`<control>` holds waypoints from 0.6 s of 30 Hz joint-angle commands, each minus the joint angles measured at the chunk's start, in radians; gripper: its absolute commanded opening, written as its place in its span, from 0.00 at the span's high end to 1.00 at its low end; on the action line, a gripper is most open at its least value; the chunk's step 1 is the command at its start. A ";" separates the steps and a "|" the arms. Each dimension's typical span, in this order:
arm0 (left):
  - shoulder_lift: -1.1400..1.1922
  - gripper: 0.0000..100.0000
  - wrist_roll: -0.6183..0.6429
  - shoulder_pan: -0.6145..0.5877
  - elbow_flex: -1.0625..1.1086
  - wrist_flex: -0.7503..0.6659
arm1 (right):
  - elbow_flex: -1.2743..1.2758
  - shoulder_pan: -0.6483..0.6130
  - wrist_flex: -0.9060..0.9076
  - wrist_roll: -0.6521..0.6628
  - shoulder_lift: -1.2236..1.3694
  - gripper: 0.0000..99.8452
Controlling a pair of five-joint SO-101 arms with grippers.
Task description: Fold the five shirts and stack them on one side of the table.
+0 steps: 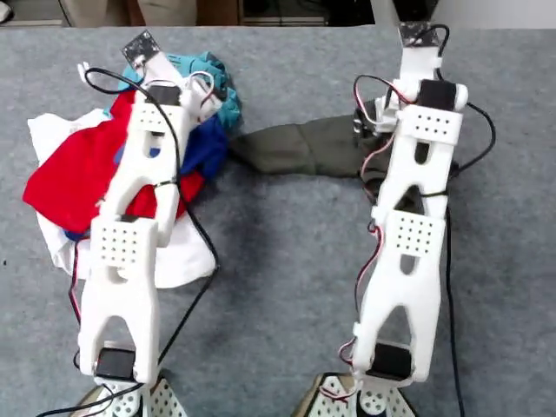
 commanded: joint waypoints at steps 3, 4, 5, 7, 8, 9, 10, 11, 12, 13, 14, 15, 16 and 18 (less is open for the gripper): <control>0.024 0.91 -0.265 -0.161 -0.094 0.221 | -0.038 -0.013 -0.046 -0.012 0.039 1.00; 0.036 0.94 -0.318 -0.184 -0.106 0.262 | -0.038 -0.015 -0.046 -0.008 0.041 1.00; 0.047 0.97 -0.370 -0.209 -0.120 0.310 | -0.038 -0.015 -0.046 -0.008 0.041 1.00; 0.058 0.98 -0.476 -0.267 -0.137 0.417 | -0.038 -0.010 -0.046 -0.006 0.041 1.00; 0.068 0.97 -0.520 -0.298 -0.149 0.470 | -0.038 -0.008 -0.046 -0.006 0.041 1.00; 0.074 0.98 -0.549 -0.334 -0.163 0.516 | -0.038 -0.008 -0.046 -0.006 0.041 1.00; 0.079 0.98 -0.571 -0.373 -0.166 0.545 | -0.038 -0.007 -0.046 -0.006 0.041 1.00; 0.090 0.98 -0.580 -0.413 -0.169 0.562 | -0.038 -0.007 -0.046 -0.006 0.042 1.00; 0.101 0.98 -0.586 -0.456 -0.175 0.571 | -0.038 -0.007 -0.046 -0.006 0.042 1.00; 0.105 0.98 -0.588 -0.499 -0.176 0.571 | -0.038 -0.007 -0.046 -0.006 0.042 1.00; 0.110 0.98 -0.588 -0.543 -0.176 0.568 | -0.038 -0.007 -0.046 -0.006 0.042 1.00; 0.111 0.98 -0.589 -0.586 -0.184 0.569 | -0.038 -0.007 -0.046 -0.006 0.042 1.00; 0.117 0.98 -0.603 -0.628 -0.196 0.572 | -0.038 -0.007 -0.046 -0.006 0.042 1.00; 0.117 0.98 -0.671 -0.712 -0.212 0.575 | -0.038 -0.007 -0.046 -0.006 0.042 1.00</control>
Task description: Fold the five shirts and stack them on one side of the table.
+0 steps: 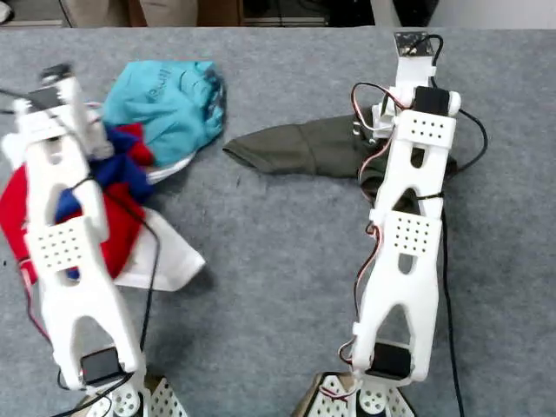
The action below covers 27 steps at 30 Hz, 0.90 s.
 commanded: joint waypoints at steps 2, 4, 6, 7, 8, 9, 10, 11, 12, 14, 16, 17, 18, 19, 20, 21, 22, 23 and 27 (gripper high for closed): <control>0.019 0.98 -0.135 -0.301 -0.028 0.028 | -0.038 -0.007 -0.015 -0.006 -0.001 1.00; 0.012 0.98 -0.184 -0.371 -0.069 0.029 | -0.038 -0.007 -0.015 -0.006 0.001 1.00; 0.007 0.98 -0.212 -0.437 -0.129 0.029 | -0.038 -0.007 -0.015 -0.006 0.001 1.00; 0.005 0.98 -0.215 -0.465 -0.166 0.029 | -0.038 -0.007 -0.015 -0.006 0.002 1.00; 0.005 0.98 -0.212 -0.491 -0.203 0.029 | -0.038 -0.007 -0.017 -0.006 0.002 1.00; 0.005 0.98 -0.210 -0.511 -0.242 0.029 | -0.038 -0.007 -0.021 -0.006 0.002 1.00; 0.005 0.98 -0.199 -0.526 -0.282 0.029 | -0.038 -0.007 -0.025 -0.006 0.002 1.00; 0.005 0.98 -0.170 -0.537 -0.321 0.034 | -0.038 -0.007 -0.028 -0.006 0.002 1.00; 0.004 0.98 -0.130 -0.542 -0.362 0.044 | -0.038 -0.007 -0.029 -0.006 0.002 1.00; 0.004 0.98 -0.034 -0.529 -0.466 0.089 | -0.038 -0.012 -0.029 -0.006 -0.001 1.00; 0.005 0.97 0.057 -0.479 -0.577 0.126 | -0.038 -0.015 -0.026 -0.006 -0.002 1.00; 0.004 0.96 0.092 -0.448 -0.605 0.126 | -0.038 -0.016 -0.025 -0.006 -0.002 1.00; -0.005 0.93 0.123 -0.414 -0.605 0.123 | -0.038 -0.016 -0.023 -0.006 -0.002 1.00; -0.028 0.90 0.155 -0.370 -0.600 0.123 | -0.038 -0.016 -0.021 -0.006 -0.004 1.00; -0.061 0.87 0.184 -0.322 -0.592 0.124 | -0.039 -0.016 -0.020 -0.006 -0.005 1.00; -0.090 0.83 0.209 -0.278 -0.585 0.124 | -0.039 -0.016 -0.017 -0.006 -0.015 1.00; -0.120 0.80 0.233 -0.232 -0.575 0.124 | -0.039 -0.016 -0.003 -0.006 -0.030 1.00; -0.151 0.78 0.252 -0.181 -0.574 0.124 | -0.039 -0.016 0.011 -0.006 -0.048 1.00; -0.249 0.75 0.275 0.041 -0.563 0.124 | -0.039 -0.027 0.061 0.049 -0.136 1.00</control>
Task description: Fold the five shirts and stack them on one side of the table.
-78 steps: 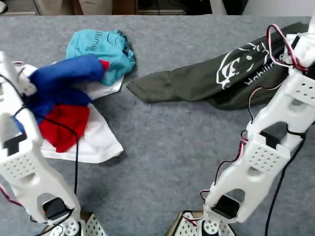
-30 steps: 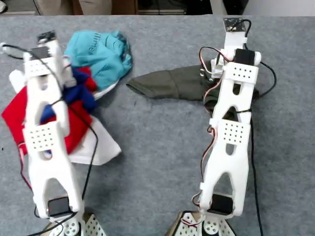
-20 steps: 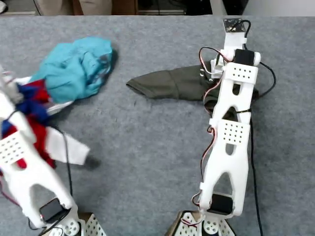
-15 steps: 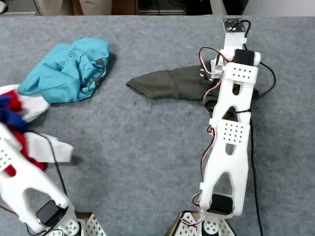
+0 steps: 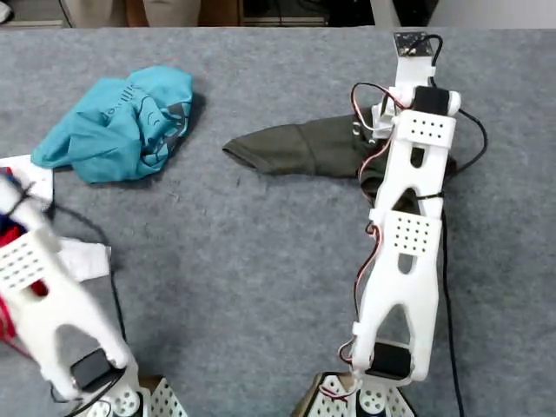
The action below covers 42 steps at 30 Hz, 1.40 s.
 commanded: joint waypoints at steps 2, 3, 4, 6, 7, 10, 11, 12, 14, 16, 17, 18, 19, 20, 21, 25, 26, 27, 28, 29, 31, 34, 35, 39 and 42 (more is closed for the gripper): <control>-0.094 0.74 0.025 0.262 0.025 -0.002 | -0.039 -0.038 0.066 0.049 -0.154 1.00; -0.071 0.73 0.026 0.311 0.063 -0.020 | -0.039 -0.042 0.080 0.057 -0.171 1.00; -0.044 0.72 0.026 0.350 0.104 -0.048 | -0.039 -0.044 0.094 0.066 -0.186 1.00; 0.027 0.72 0.049 0.376 0.199 -0.137 | -0.039 -0.047 0.121 0.074 -0.214 1.00; 0.065 0.72 0.074 0.371 0.239 -0.176 | -0.039 -0.045 0.133 0.074 -0.225 1.00; 0.159 0.72 0.095 0.325 0.318 -0.238 | -0.036 -0.038 0.141 0.072 -0.257 1.00; 0.188 0.72 0.095 0.308 0.325 -0.241 | -0.033 -0.035 0.143 0.072 -0.265 1.00; 0.217 0.72 0.095 0.293 0.328 -0.241 | -0.031 -0.033 0.143 0.071 -0.271 1.00; 0.266 0.74 0.103 0.264 0.319 -0.238 | -0.028 -0.035 0.143 0.071 -0.280 1.00; 0.285 0.80 0.103 0.244 0.293 -0.241 | -0.028 -0.036 0.143 0.069 -0.283 1.00; 0.289 0.85 0.097 0.233 0.278 -0.238 | -0.028 -0.036 0.143 0.068 -0.283 1.00; 0.291 0.90 0.095 0.224 0.262 -0.235 | -0.028 -0.036 0.143 0.068 -0.283 1.00; 0.291 0.97 0.095 0.209 0.245 -0.222 | -0.027 -0.036 0.143 0.068 -0.283 1.00; 0.282 0.99 0.101 0.195 0.235 -0.207 | -0.027 -0.036 0.143 0.068 -0.283 1.00; 0.280 0.97 0.103 0.181 0.212 -0.178 | -0.027 -0.036 0.143 0.068 -0.283 1.00; 0.200 0.98 0.098 0.118 -0.061 0.017 | -0.027 -0.036 0.143 0.068 -0.285 1.00; 0.166 0.98 0.097 0.095 -0.075 0.011 | -0.027 -0.036 0.143 0.068 -0.285 1.00; 0.116 0.98 0.097 0.066 -0.060 0.006 | -0.027 -0.036 0.143 0.068 -0.283 1.00; 0.041 0.98 0.097 0.038 -0.061 0.008 | -0.027 -0.036 0.143 0.068 -0.283 1.00; -0.030 0.98 0.097 0.005 -0.058 0.009 | -0.027 -0.035 0.143 0.068 -0.283 1.00; -0.156 0.98 0.097 -0.075 -0.026 0.009 | -0.027 -0.036 0.144 0.068 -0.283 1.00; -0.314 0.98 0.097 -0.186 0.006 0.009 | -0.027 -0.047 0.144 0.068 -0.282 1.00; -0.360 0.98 0.097 -0.232 0.015 0.009 | -0.027 -0.051 0.144 0.068 -0.282 1.00; -0.470 0.98 0.097 -0.430 0.035 0.009 | -0.027 -0.077 0.144 0.068 -0.280 1.00; -0.496 0.98 0.097 -0.569 0.101 0.009 | -0.027 -0.102 0.144 0.068 -0.278 1.00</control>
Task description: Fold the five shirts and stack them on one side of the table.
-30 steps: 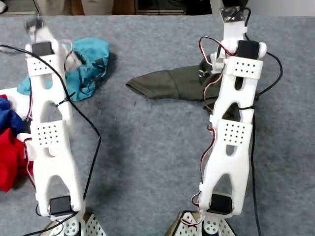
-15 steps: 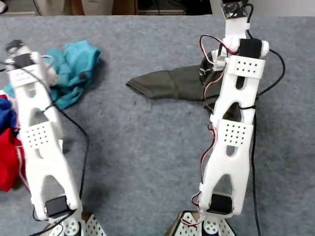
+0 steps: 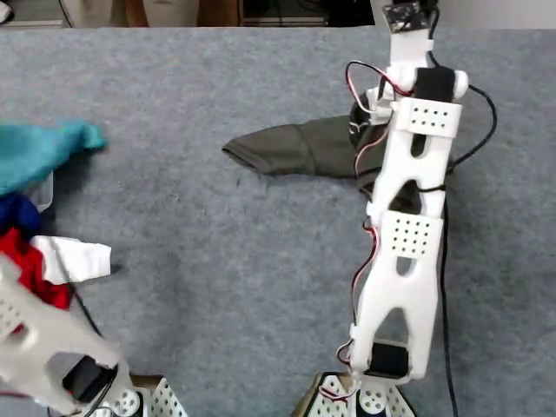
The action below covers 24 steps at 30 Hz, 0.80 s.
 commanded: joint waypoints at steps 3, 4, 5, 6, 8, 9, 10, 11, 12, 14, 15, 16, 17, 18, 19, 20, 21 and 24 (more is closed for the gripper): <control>-0.081 0.98 -0.002 -0.256 0.124 0.011 | -0.027 -0.061 0.020 0.005 -0.085 1.00; -0.082 0.98 -0.002 -0.290 0.153 0.011 | -0.027 -0.067 0.020 0.005 -0.085 1.00; -0.082 0.98 -0.002 -0.319 0.190 0.011 | -0.027 -0.073 0.020 0.005 -0.085 1.00; -0.082 0.98 -0.002 -0.341 0.236 0.011 | -0.027 -0.081 0.020 0.005 -0.085 1.00; -0.084 0.98 -0.017 -0.364 0.362 0.011 | -0.027 -0.093 0.018 0.005 -0.085 1.00; -0.087 0.98 -0.054 -0.367 0.439 0.011 | -0.025 -0.099 0.018 0.005 -0.085 1.00; -0.087 0.98 -0.103 -0.367 0.520 0.011 | -0.025 -0.102 0.018 0.005 -0.084 1.00; -0.087 0.98 -0.147 -0.362 0.609 0.011 | -0.025 -0.108 0.018 0.006 -0.084 1.00; -0.087 0.98 -0.186 -0.341 0.698 0.011 | -0.025 -0.113 0.018 0.008 -0.084 1.00; -0.077 0.98 -0.247 -0.279 0.873 0.011 | -0.025 -0.122 0.018 0.008 -0.084 1.00; -0.076 0.97 -0.261 -0.241 0.961 0.005 | -0.025 -0.127 0.018 0.008 -0.084 1.00; -0.074 0.95 -0.264 -0.196 1.042 -0.002 | -0.025 -0.127 0.018 0.006 -0.084 1.00; -0.074 0.93 -0.267 -0.150 1.119 -0.023 | -0.025 -0.127 0.018 0.006 -0.084 1.00; -0.074 0.92 -0.270 -0.103 1.195 -0.063 | -0.025 -0.127 0.018 0.006 -0.084 1.00; -0.074 0.92 -0.269 -0.061 1.264 -0.121 | -0.025 -0.125 0.018 0.005 -0.084 1.00; -0.074 0.92 -0.262 -0.028 1.333 -0.199 | -0.025 -0.125 0.018 0.005 -0.085 1.00; -0.074 0.92 -0.261 -0.002 1.398 -0.295 | -0.025 -0.125 0.018 0.005 -0.087 1.00; -0.076 0.93 -0.184 0.049 1.537 -0.563 | -0.025 -0.120 0.020 0.005 -0.090 1.00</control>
